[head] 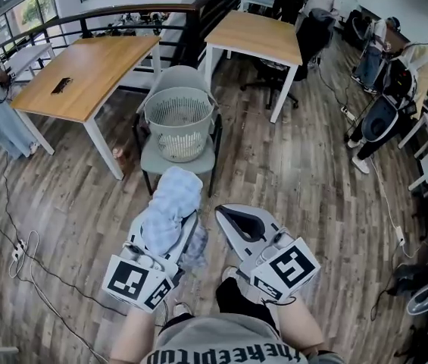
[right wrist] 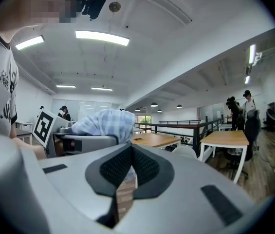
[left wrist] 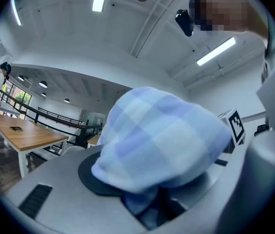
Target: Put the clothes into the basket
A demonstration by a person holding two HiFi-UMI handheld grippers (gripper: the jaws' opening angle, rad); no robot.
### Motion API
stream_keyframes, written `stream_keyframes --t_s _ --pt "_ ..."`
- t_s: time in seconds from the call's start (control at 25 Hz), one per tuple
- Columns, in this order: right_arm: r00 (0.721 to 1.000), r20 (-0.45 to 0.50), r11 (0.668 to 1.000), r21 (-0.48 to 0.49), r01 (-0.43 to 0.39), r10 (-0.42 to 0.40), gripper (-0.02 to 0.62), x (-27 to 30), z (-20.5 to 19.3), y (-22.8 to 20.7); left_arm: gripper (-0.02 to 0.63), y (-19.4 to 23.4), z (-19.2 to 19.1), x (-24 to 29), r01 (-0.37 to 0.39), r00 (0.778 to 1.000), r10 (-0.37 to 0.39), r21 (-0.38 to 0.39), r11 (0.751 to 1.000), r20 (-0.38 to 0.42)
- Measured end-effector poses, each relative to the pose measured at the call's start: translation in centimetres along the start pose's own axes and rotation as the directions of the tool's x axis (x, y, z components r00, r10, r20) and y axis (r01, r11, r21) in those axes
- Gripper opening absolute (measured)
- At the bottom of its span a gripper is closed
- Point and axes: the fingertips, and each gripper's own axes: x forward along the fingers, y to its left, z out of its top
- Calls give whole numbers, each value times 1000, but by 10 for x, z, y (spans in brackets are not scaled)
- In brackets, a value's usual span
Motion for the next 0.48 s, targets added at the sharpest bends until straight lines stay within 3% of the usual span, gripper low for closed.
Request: stream_keyframes --t_s 0.48 --pt "995 -13 995 10 -95 95 11 12 -3 -82 190 3 -5 77 -89 996 89 2 996 -3"
